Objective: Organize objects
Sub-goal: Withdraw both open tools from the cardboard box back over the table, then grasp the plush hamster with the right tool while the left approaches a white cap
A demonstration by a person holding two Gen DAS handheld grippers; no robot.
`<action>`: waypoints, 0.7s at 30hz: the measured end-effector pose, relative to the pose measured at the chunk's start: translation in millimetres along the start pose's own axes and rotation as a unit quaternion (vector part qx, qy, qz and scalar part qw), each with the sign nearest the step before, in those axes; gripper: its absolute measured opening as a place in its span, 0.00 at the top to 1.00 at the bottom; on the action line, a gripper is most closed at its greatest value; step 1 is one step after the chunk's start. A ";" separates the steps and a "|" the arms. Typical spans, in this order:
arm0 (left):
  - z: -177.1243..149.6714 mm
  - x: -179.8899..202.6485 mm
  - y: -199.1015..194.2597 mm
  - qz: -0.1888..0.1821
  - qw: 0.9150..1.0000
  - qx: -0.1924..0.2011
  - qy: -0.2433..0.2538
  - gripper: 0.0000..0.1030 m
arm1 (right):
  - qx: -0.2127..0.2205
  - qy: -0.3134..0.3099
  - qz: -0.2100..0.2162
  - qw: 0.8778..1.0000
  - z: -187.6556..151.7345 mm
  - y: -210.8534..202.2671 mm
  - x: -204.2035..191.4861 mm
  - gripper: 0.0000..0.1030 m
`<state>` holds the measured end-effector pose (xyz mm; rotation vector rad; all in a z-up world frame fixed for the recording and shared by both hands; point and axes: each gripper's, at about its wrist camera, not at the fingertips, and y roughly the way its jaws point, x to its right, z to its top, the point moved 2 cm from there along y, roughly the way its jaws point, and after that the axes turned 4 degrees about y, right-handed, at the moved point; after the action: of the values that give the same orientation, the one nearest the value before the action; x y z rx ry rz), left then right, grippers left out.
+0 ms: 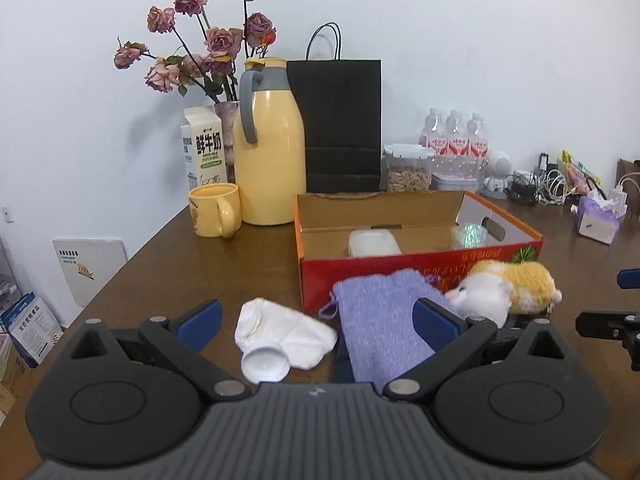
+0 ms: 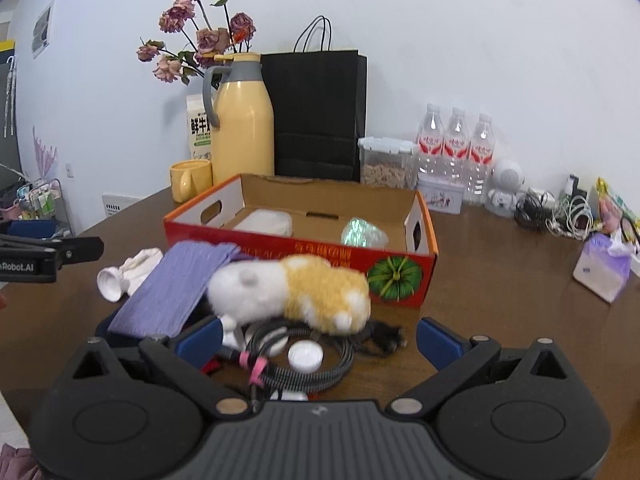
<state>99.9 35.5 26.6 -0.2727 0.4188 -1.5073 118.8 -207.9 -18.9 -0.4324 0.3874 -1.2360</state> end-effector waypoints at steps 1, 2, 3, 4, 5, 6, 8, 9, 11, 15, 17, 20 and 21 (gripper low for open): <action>-2.9 0.1 -1.1 0.003 1.000 -0.001 0.002 0.00 | -0.003 0.001 -0.001 1.000 -3.4 -1.0 -0.5 0.00; -5.6 -0.1 -2.2 0.006 1.000 -0.003 0.002 0.00 | -0.005 0.003 -0.002 1.000 -7.3 -2.1 -1.1 0.00; -7.9 -0.1 -3.2 0.008 1.000 -0.004 0.001 0.00 | -0.007 0.004 -0.004 1.000 -9.9 -2.8 -1.7 0.00; -10.1 -0.8 -4.0 0.008 1.000 -0.005 0.001 0.00 | -0.009 0.006 -0.004 1.000 -12.1 -3.3 -1.8 0.00; -12.3 -1.5 -4.6 0.008 1.000 -0.006 0.000 0.00 | -0.011 0.009 -0.006 1.000 -15.0 -3.7 -1.9 0.00; -13.6 -2.0 -5.0 0.008 1.000 -0.007 0.000 0.00 | -0.013 0.011 -0.006 1.000 -16.5 -3.9 -2.0 0.00; -15.8 -3.6 -5.6 0.009 1.000 -0.008 -0.002 0.00 | -0.015 0.013 -0.008 1.000 -19.4 -3.7 -1.6 0.00; -17.1 -4.7 -5.3 0.010 1.000 -0.009 -0.003 0.00 | -0.015 0.014 -0.010 1.000 -20.3 -3.6 -1.6 0.00; -18.7 -7.3 -3.5 0.010 1.000 -0.011 -0.006 0.00 | -0.015 0.016 -0.013 1.000 -21.3 -3.8 -2.2 0.00; -20.9 -12.2 -1.0 0.010 1.000 -0.013 -0.013 0.00 | -0.013 0.018 -0.016 1.000 -22.1 -1.9 -4.0 0.00; -21.7 -13.2 -0.4 0.008 1.000 -0.014 -0.014 0.00 | -0.013 0.020 -0.018 1.000 -22.1 -0.4 -3.9 0.00; -22.5 -15.3 0.4 0.006 1.000 -0.013 -0.017 0.00 | -0.010 0.022 -0.019 1.000 -22.3 1.4 -3.7 0.00; -22.8 -16.3 0.9 0.006 1.000 -0.014 -0.019 0.00 | -0.009 0.022 -0.019 1.000 -22.6 1.7 -3.5 0.00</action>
<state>90.7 53.7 7.3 -0.3194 0.4117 -1.4834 107.8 -206.4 -39.0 -0.4304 0.4294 -1.2805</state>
